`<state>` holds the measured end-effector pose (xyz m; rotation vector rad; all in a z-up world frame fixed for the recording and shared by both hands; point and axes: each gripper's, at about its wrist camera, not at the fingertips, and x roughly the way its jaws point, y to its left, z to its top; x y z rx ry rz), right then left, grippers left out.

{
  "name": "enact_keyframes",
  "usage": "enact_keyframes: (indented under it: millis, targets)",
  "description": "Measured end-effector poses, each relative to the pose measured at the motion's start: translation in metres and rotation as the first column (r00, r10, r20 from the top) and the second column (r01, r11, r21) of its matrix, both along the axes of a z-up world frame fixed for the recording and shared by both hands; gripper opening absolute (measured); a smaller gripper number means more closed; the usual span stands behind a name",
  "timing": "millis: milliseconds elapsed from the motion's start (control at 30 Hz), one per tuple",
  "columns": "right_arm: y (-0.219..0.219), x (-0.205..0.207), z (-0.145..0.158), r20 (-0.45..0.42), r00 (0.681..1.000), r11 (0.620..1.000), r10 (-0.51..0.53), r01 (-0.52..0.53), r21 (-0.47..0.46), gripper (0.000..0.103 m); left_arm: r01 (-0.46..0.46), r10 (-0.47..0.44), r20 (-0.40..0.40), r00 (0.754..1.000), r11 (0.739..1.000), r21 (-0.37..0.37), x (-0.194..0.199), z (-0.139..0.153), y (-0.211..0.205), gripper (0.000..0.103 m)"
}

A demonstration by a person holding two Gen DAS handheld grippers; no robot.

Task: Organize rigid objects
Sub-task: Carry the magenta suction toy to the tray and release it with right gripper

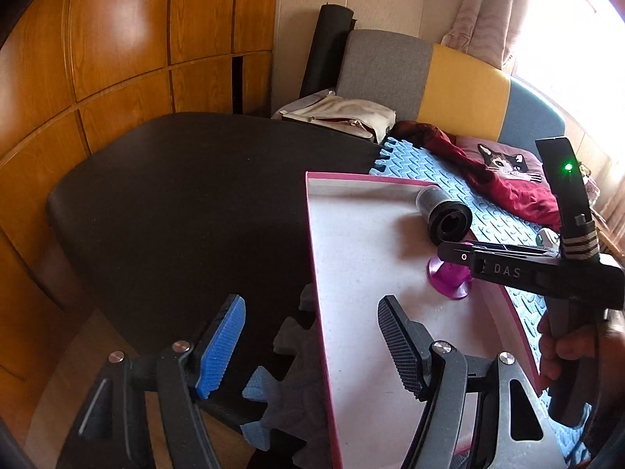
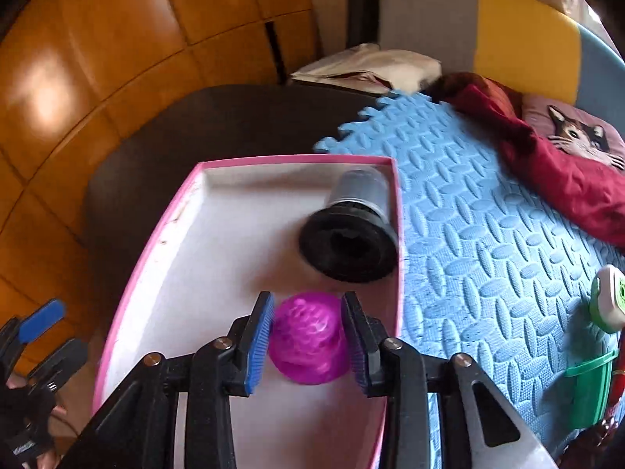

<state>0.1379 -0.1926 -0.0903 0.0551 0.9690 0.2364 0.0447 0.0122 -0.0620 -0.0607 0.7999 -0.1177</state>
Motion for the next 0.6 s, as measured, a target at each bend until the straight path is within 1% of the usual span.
enact_keyframes:
  millis: [100,233,333,600]
  targets:
    - [-0.011,-0.008,0.002,0.022,1.0,0.999,-0.009,0.008,0.037,0.039,-0.001,0.001,-0.008,1.0,1.0,-0.004,0.001,-0.002,0.0,0.071]
    - [-0.022,-0.03,0.021,0.094,0.995,0.996,-0.027,0.018,0.092,0.044,0.002,-0.002,-0.011,1.0,1.0,-0.004,0.001,-0.002,-0.001,0.072]
    - [-0.03,-0.043,0.03,0.121,0.992,0.993,-0.047,0.033,0.111,0.044,0.009,-0.009,-0.007,1.0,1.0,0.003,0.0,-0.001,-0.004,0.072]
    - [-0.055,-0.083,0.041,0.157,0.984,0.994,-0.082,0.069,0.085,0.044,0.031,-0.031,0.0,1.0,0.999,0.011,-0.004,0.003,-0.012,0.072]
